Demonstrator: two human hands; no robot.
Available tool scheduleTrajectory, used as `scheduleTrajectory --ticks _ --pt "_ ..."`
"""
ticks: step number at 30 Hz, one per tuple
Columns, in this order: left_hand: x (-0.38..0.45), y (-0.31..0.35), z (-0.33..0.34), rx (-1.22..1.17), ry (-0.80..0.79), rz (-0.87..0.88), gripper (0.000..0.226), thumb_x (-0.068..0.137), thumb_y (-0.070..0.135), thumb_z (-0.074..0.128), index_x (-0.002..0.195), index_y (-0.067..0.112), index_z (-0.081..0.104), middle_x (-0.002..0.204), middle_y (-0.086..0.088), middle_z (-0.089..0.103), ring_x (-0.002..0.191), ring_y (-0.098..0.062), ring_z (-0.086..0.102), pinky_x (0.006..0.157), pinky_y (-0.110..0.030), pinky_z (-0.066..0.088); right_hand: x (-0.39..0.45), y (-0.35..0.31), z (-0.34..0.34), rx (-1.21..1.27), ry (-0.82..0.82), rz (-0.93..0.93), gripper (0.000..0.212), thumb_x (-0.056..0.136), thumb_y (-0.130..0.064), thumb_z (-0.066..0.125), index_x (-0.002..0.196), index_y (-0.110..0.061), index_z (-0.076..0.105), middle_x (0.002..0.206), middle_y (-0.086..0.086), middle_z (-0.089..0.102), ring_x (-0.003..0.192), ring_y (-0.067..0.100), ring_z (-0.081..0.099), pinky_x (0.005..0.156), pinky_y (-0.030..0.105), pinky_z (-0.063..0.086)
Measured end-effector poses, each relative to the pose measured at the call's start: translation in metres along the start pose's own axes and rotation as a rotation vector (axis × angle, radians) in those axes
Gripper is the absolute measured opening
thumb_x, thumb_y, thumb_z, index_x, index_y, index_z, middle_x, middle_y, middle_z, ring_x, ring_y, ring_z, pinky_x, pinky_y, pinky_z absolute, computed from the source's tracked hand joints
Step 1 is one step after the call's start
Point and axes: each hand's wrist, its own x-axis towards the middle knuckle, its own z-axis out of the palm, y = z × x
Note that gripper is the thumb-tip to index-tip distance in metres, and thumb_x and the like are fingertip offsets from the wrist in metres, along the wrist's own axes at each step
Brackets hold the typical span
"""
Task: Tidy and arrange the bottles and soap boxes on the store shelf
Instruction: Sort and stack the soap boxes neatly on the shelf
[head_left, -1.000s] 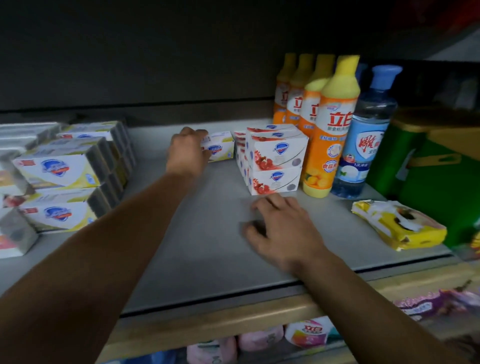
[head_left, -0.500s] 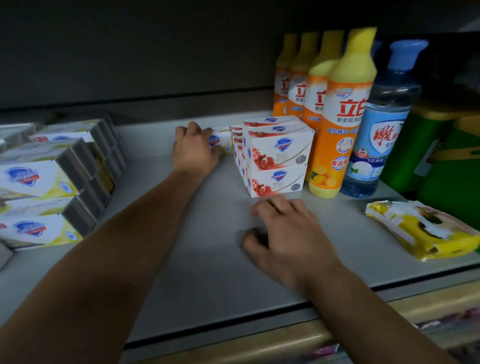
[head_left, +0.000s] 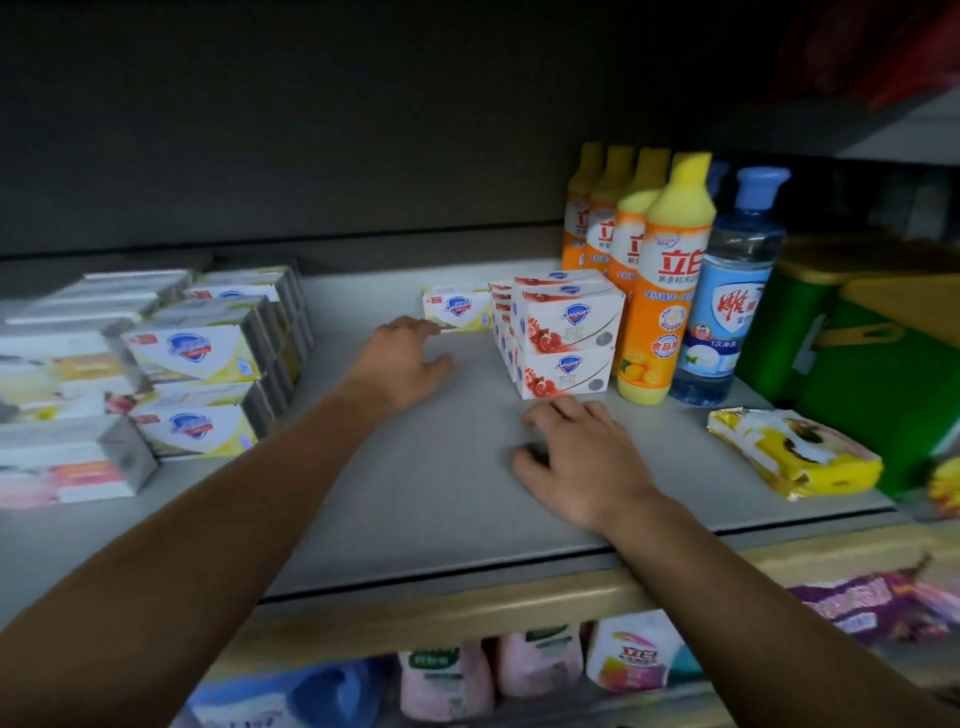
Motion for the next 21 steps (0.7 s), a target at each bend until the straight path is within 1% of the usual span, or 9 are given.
scheduleTrajectory --ticks 2,5,8,10,13,15,17,19,21 --pt "-0.042 -0.004 -0.015 -0.019 -0.014 0.045 0.047 0.089 0.031 0.065 0.127 0.005 0.06 0.128 -0.016 0.062 0.117 -0.029 0.058 0.099 -0.028 0.038 -0.001 -0.002 -0.003 0.001 -0.027 0.011 0.048 0.092 -0.049 0.043 0.132 -0.024 0.051 0.135 -0.002 0.046 0.122 0.025 0.04 0.1 0.036 0.038" --pt "-0.105 -0.014 -0.042 -0.024 -0.03 0.062 0.052 0.085 0.044 0.058 0.118 0.006 0.066 0.113 -0.013 0.069 0.105 -0.027 0.066 0.09 -0.03 0.047 -0.003 -0.01 -0.004 -0.007 -0.052 0.054 0.05 0.093 -0.046 0.043 0.135 -0.02 0.05 0.138 0.001 0.046 0.126 0.027 0.04 0.102 0.037 0.04" --pt "-0.157 -0.031 -0.068 -0.029 -0.005 0.026 0.061 0.079 0.058 0.049 0.11 0.01 0.069 0.105 -0.006 0.072 0.095 -0.022 0.068 0.082 -0.028 0.049 -0.002 -0.034 -0.001 0.026 -0.053 0.055 0.051 0.092 -0.045 0.047 0.135 -0.017 0.052 0.138 0.006 0.048 0.129 0.03 0.04 0.106 0.038 0.039" --pt "-0.181 -0.05 -0.083 -0.035 0.018 -0.057 0.056 0.079 0.055 0.053 0.112 0.013 0.07 0.103 -0.004 0.072 0.09 -0.02 0.067 0.082 -0.026 0.048 -0.001 -0.058 0.003 0.084 -0.053 0.006 0.051 0.091 -0.043 0.052 0.135 -0.017 0.052 0.137 0.006 0.049 0.13 0.029 0.041 0.107 0.037 0.038" --pt "-0.21 -0.085 -0.101 0.002 0.035 -0.163 0.038 0.085 0.037 0.068 0.117 0.015 0.068 0.109 -0.005 0.071 0.096 -0.024 0.066 0.086 -0.03 0.049 0.004 -0.097 0.01 0.16 -0.038 -0.084 0.048 0.09 -0.039 0.057 0.133 -0.018 0.054 0.136 0.004 0.05 0.129 0.026 0.045 0.109 0.032 0.036" --pt "-0.226 -0.107 -0.109 0.058 0.071 -0.191 0.038 0.085 0.036 0.069 0.116 0.014 0.069 0.108 -0.008 0.072 0.094 -0.026 0.067 0.084 -0.03 0.048 0.009 -0.124 0.014 0.194 -0.028 -0.145 0.046 0.089 -0.037 0.059 0.131 -0.018 0.055 0.135 0.004 0.051 0.129 0.026 0.045 0.108 0.031 0.036" --pt "-0.237 -0.119 -0.114 0.092 0.082 -0.201 0.04 0.087 0.045 0.062 0.108 0.013 0.071 0.103 -0.012 0.072 0.096 -0.029 0.066 0.084 -0.031 0.048 0.016 -0.15 0.018 0.206 -0.013 -0.198 0.045 0.089 -0.034 0.061 0.13 -0.018 0.055 0.135 0.004 0.051 0.128 0.025 0.046 0.107 0.03 0.035" --pt "-0.243 -0.124 -0.113 0.103 0.075 -0.205 0.046 0.085 0.056 0.047 0.085 0.014 0.068 0.09 -0.011 0.069 0.093 -0.032 0.064 0.081 -0.034 0.048 0.022 -0.173 0.022 0.212 0.008 -0.244 0.045 0.088 -0.032 0.062 0.131 -0.017 0.056 0.134 0.004 0.052 0.127 0.025 0.047 0.104 0.028 0.034" --pt "-0.245 -0.125 -0.109 0.129 0.081 -0.229 0.049 0.084 0.059 0.042 0.083 0.016 0.064 0.092 -0.007 0.068 0.097 -0.031 0.061 0.081 -0.037 0.049 0.031 -0.192 0.026 0.215 0.035 -0.284 0.046 0.087 -0.03 0.063 0.13 -0.017 0.056 0.133 0.005 0.052 0.126 0.025 0.048 0.101 0.027 0.033"
